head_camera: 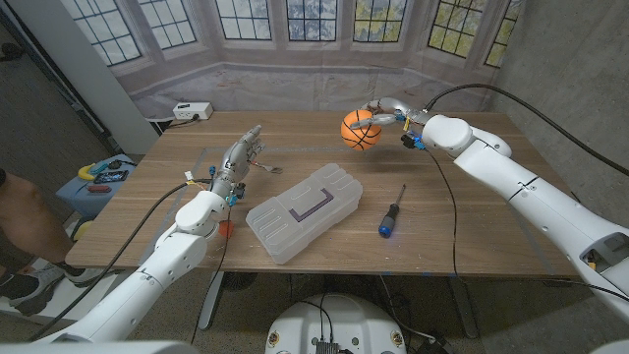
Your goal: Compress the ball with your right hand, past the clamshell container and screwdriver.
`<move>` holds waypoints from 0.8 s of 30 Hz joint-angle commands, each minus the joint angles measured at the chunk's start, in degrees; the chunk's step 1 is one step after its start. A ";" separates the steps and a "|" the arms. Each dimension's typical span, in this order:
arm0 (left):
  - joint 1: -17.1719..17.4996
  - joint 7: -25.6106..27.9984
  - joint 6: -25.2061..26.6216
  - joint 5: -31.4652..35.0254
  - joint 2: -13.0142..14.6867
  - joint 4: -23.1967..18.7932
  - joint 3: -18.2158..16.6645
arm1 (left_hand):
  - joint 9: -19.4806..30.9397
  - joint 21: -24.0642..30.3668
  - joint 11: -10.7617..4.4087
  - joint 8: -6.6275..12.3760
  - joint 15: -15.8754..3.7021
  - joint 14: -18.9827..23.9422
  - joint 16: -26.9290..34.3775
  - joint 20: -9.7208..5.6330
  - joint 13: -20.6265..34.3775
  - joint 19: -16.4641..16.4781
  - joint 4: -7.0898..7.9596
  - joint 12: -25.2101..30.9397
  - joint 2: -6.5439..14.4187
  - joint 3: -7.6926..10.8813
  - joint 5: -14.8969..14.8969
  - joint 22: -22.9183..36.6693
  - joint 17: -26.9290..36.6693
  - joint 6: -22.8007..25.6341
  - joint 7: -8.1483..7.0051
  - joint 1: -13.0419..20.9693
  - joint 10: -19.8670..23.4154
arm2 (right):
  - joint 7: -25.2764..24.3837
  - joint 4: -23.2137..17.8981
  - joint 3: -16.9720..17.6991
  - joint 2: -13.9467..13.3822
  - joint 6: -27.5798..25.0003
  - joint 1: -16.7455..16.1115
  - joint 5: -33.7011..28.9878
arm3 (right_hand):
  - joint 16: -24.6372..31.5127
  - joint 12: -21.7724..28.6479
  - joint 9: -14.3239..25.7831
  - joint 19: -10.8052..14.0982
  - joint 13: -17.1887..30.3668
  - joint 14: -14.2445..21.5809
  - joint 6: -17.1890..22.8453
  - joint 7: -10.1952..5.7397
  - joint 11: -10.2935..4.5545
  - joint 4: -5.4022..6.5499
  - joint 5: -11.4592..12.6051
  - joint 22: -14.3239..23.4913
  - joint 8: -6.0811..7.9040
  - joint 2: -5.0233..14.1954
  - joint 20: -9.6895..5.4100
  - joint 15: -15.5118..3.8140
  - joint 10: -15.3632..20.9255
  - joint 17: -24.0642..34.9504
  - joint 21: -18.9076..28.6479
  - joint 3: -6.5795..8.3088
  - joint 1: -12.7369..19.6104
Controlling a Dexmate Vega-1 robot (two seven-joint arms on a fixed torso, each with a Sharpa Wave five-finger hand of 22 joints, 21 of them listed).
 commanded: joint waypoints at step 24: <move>1.04 -0.08 0.02 -1.19 -0.31 -1.07 -0.24 | 0.36 0.00 0.07 -0.04 0.16 0.40 0.20 0.27 0.11 0.09 -0.45 0.31 0.04 0.67 0.35 0.25 0.18 0.51 0.20 -0.70 0.31 | 5.23 11.43 6.62 4.75 5.72 -2.09 30.65 | 0.78 0.03 0.00 -0.51 -0.38 0.12 -0.31 1.05 1.12 0.51 -0.75 0.22 -0.56 1.44 1.73 -1.09 -0.56 2.39 0.14 -1.06 1.93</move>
